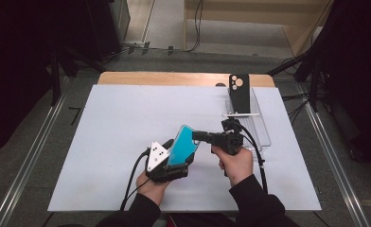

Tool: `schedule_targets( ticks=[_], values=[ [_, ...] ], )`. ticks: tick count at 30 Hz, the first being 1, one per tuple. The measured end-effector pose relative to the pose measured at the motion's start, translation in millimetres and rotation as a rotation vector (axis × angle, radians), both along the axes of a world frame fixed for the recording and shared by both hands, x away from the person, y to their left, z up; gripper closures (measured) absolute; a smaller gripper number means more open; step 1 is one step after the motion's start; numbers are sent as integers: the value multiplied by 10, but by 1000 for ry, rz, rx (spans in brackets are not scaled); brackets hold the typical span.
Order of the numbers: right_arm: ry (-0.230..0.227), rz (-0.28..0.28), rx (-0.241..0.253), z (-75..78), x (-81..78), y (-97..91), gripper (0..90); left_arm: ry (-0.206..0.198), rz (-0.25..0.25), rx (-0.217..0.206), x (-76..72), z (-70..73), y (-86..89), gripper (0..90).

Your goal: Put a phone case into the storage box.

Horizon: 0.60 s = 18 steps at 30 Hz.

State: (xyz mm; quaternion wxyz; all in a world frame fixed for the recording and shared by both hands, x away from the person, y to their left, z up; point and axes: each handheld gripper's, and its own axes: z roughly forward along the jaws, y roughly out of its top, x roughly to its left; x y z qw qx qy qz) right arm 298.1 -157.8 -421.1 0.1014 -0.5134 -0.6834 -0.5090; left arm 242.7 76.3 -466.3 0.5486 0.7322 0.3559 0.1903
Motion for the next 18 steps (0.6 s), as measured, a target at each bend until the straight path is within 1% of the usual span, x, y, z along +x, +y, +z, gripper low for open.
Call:
schedule_targets(
  ticks=[1, 2, 3, 4, 6, 7, 9, 10, 11, 12, 13, 15, 16, 18],
  values=[
    [9, -1, 3, 8, 0, -9, 770, 7, -5, -4, -1, 15, -2, 167],
    [15, -3, 9, 19, -4, -17, 770, 26, -17, -12, 8, 34, 2, 167],
    [14, -3, 12, 29, -7, -29, 772, 48, -31, -23, 15, 52, 7, 167],
    [14, -4, 14, 43, -8, -37, 773, 61, -42, -34, 23, 66, 9, 166],
    [8, -3, 11, 70, -9, -49, 774, 94, -59, -38, 33, 94, 8, 167],
    [10, -3, 8, 81, -10, -56, 774, 103, -65, -34, 38, 104, 9, 168],
    [8, -1, -1, 94, -13, -65, 774, 124, -69, -12, 48, 126, 3, 168],
    [4, -3, -6, 96, -14, -69, 774, 142, -76, -7, 55, 137, 0, 164],
    [-1, -5, -10, 96, -14, -69, 773, 154, -75, 3, 59, 151, 1, 141],
    [-5, -7, -12, 95, -14, -72, 773, 161, -77, 7, 61, 163, 1, 138],
    [-9, -10, -19, 99, -15, -75, 773, 166, -80, 11, 60, 176, 1, 138],
    [-18, -13, -36, 109, -16, -79, 774, 160, -92, 26, 52, 200, 5, 138],
    [-26, -16, -48, 115, -18, -80, 773, 166, -99, 34, 50, 208, 2, 138],
    [-41, -16, -69, 131, -24, -82, 774, 202, -120, 42, 61, 216, -7, 138]
  ],
)
